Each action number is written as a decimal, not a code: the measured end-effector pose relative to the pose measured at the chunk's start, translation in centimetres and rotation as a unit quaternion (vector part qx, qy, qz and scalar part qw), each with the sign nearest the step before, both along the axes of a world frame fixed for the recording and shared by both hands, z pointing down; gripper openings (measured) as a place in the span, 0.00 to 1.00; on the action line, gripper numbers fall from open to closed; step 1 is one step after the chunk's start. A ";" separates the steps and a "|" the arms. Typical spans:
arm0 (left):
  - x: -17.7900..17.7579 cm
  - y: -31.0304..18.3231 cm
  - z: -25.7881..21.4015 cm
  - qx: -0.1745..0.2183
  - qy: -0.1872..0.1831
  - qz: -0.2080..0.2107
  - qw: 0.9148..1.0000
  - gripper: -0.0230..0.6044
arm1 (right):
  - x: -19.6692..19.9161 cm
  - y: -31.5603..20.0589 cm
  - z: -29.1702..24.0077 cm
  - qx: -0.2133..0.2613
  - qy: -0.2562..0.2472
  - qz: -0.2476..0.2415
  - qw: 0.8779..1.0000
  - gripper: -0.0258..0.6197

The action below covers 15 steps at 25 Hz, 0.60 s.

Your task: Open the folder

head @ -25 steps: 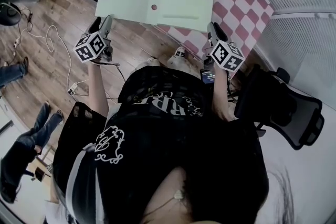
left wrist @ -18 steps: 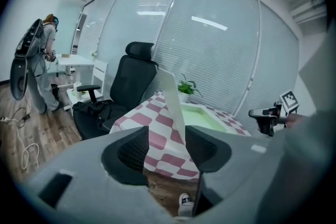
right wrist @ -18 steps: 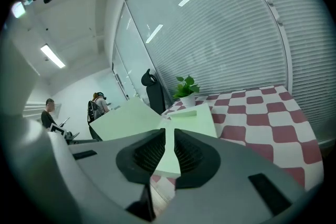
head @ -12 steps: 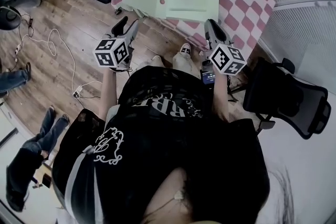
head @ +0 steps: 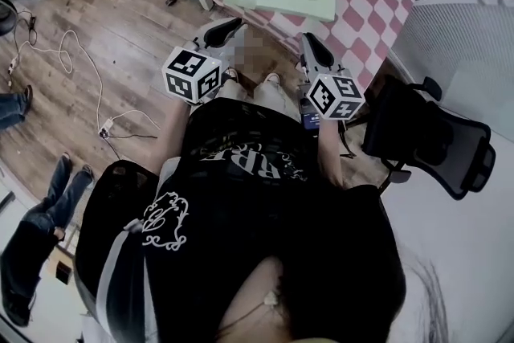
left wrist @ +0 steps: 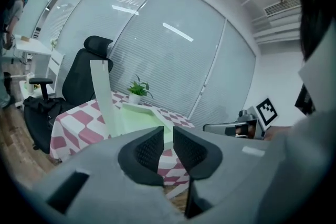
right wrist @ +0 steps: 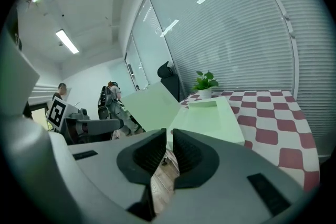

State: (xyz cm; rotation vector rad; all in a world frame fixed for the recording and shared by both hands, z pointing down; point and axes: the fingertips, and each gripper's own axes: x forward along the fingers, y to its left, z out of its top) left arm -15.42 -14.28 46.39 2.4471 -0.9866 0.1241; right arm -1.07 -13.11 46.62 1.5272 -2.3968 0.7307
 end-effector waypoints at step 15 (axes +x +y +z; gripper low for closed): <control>4.8 5.8 -1.8 0.010 -0.027 -0.029 0.999 0.14 | 5.3 7.8 0.0 0.003 0.016 -0.022 1.000 0.10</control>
